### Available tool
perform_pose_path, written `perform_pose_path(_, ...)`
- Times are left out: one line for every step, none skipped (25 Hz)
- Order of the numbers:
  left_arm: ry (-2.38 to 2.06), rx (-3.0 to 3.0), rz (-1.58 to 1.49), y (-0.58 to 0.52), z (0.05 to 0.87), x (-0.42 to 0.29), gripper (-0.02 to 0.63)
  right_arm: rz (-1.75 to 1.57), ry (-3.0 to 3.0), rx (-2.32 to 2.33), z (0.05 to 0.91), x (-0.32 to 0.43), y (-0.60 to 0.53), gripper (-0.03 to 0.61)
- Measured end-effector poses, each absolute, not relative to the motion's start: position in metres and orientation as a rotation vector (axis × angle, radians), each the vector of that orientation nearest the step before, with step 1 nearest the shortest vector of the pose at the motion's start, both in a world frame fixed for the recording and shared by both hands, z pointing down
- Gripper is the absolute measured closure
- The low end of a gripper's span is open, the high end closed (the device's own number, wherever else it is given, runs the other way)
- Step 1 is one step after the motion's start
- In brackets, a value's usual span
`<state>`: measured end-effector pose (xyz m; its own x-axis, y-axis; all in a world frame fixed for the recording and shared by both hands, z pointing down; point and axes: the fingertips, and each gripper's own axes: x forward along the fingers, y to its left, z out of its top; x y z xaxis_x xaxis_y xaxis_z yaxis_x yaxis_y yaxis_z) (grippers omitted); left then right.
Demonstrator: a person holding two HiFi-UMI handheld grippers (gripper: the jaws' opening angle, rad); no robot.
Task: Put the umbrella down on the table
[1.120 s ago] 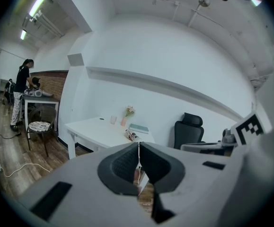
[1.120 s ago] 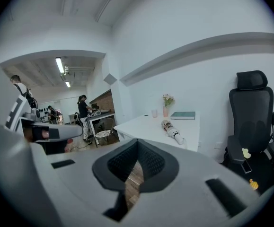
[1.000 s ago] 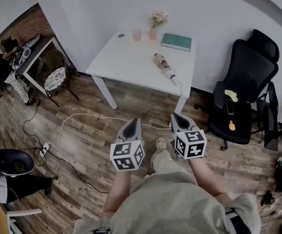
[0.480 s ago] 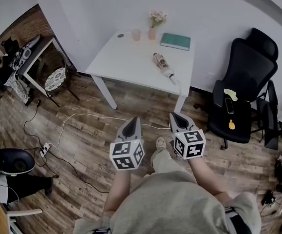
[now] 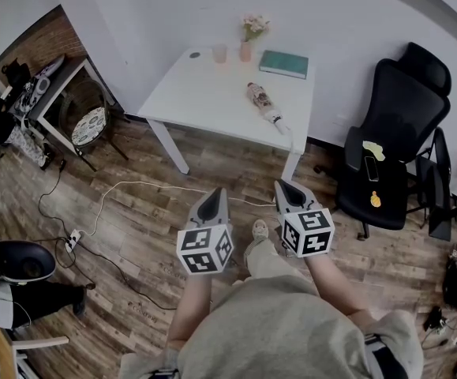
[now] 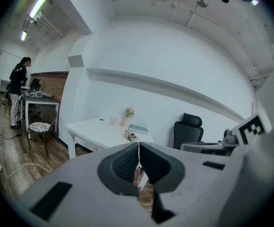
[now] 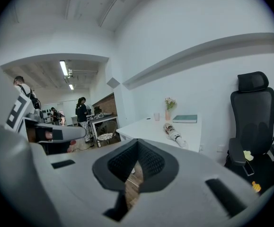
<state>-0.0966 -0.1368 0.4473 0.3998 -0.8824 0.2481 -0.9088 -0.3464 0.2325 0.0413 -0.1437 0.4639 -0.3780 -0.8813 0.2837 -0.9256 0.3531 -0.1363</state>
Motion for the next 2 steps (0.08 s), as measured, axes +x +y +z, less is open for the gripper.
perform_pose_path(-1.555,2.332,0.111,-0.1375,0.4468,-0.0961,0.604,0.410,-2.449,1.650,0.4635,0.0419,-0.1443,0.578)
perform_pose_path(-1.556,2.333,0.110,-0.1383,0.4463,-0.0956,0.604,0.410,-2.451,1.650,0.4631,0.0424,-0.1449,0.578)
